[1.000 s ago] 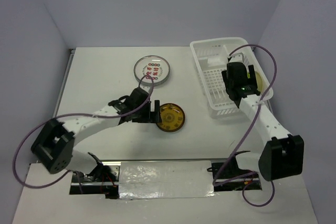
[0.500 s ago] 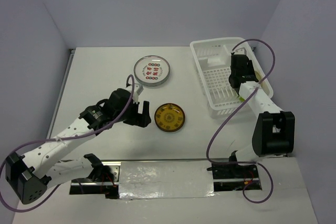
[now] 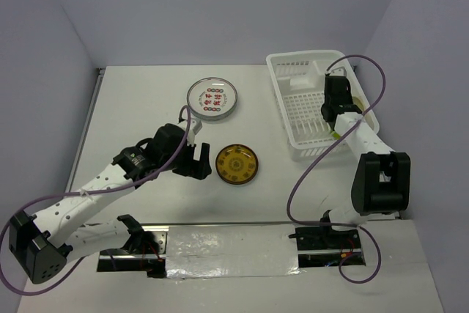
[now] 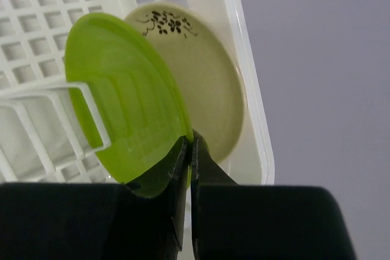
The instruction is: Unload the plates from the dish rack
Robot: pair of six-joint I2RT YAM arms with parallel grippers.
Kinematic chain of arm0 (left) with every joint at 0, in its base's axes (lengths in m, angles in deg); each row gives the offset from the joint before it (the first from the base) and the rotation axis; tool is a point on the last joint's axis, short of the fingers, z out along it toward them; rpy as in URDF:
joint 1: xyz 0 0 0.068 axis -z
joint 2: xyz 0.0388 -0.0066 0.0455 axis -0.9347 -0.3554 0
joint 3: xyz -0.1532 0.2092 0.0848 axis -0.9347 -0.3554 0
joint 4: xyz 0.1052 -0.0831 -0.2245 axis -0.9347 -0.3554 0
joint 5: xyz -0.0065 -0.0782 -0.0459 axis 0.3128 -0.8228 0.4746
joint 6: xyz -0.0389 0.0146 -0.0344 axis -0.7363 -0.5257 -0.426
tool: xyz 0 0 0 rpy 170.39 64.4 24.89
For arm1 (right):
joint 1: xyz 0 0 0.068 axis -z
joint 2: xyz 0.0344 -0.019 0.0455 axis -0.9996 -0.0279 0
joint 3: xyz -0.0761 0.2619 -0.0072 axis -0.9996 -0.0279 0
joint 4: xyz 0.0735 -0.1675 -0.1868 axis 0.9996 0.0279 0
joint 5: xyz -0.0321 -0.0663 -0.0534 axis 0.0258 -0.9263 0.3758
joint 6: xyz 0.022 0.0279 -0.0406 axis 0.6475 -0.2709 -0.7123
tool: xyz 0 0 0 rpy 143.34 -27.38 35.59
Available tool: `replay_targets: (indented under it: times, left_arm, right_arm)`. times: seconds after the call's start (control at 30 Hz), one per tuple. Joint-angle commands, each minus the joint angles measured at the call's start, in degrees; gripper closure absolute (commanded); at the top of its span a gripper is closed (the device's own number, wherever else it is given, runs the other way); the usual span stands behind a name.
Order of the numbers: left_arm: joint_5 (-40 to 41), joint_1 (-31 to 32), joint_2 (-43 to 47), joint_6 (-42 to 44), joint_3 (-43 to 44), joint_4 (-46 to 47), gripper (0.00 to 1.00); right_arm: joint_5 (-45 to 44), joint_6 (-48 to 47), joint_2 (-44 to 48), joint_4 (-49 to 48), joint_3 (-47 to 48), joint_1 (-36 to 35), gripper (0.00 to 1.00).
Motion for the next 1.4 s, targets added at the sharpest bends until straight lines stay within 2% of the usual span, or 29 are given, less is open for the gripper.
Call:
replay_targets:
  times: [0.0,0.13,0.4,0.47,0.63,0.67,0.73,0.77,0.8,0.83,0.87,0.93,0.97,1.07,1.2,1.23,1.33,1.37]
  left_arm:
    - [-0.71,0.27,-0.06,1.33,0.06,0.56,0.01]
    - [-0.71,0.27,0.29,1.07,-0.03,0.65,0.01]
    - [-0.71,0.27,0.29,0.46,0.5,0.29,0.0]
    - [1.21,0.27,0.12,-0.07,1.11,0.21,0.0]
    - [4.47,0.18,0.38,-2.18,3.92,2.22,0.0]
    - [4.56,0.18,0.64,-2.79,4.45,3.27,0.01]
    - [4.74,0.18,1.43,-3.15,5.77,7.58,0.0]
    - [5.09,0.18,1.69,-3.41,7.25,9.16,0.01]
    - [5.52,0.09,1.96,-3.59,7.96,10.65,0.01]
    - [6.14,0.09,2.66,-3.59,8.67,13.89,0.01]
    - [6.67,0.01,3.1,-3.42,9.37,15.83,0.01]
    - [6.24,-0.26,4.59,-3.33,9.12,22.31,0.01]
    - [4.49,-0.35,4.95,-2.89,8.85,24.44,0.0]
    - [3.86,-0.43,5.74,-2.8,7.62,29.89,0.01]
    - [1.76,-0.78,5.39,-1.57,6.3,32.98,0.01]
    - [1.49,-0.79,4.87,-1.39,5.87,32.99,0.02]
    - [2.1,-0.79,3.29,-1.04,5.78,32.2,0.12]
    - [1.75,-0.79,2.84,-1.13,5.69,31.85,0.22]
  right_arm:
    - [1.24,0.52,3.63,-5.35,-0.34,-0.01,0.96]
    - [1.77,-0.72,6.27,-6.94,-0.78,-1.15,1.0]
    - [4.41,-5.91,10.05,-12.92,-4.21,-4.93,1.0]
    - [2.31,-7.66,11.89,-16.08,-4.92,-7.12,1.0]
    - [-10.78,-12.92,17.34,-19.86,-3.43,-13.53,1.0]
    - [-11.75,-13.11,19.87,-19.78,-2.99,-16.16,1.0]
    - [-11.07,-9.1,22.43,-13.75,0.34,-18.55,1.0]
    - [-9.06,-5.42,24.27,-9.19,2.27,-20.12,1.0]
    - [-5.21,3.58,24.9,-3.32,4.73,-20.23,1.0]
    - [7.88,7.76,25.43,6.57,8.84,-20.23,1.0]
    - [14.97,10.85,26.57,9.02,9.66,-20.05,1.0]
    - [30.87,15.87,27.72,12.02,9.41,-20.05,1.0]
    - [45.13,17.45,29.03,11.51,8.63,-19.97,1.0]
    - [62.09,25.97,30.88,6.42,4.32,-20.05,1.0]
    - [73.97,34.68,29.92,3.26,2.47,-20.05,1.0]
    - [75.93,38.52,29.92,-0.58,0.46,-20.05,1.0]
    - [79.2,43.38,30.88,-7.02,-3.15,-20.23,1.0]
    - [79.12,44.09,30.97,-7.73,-3.51,-20.23,1.0]
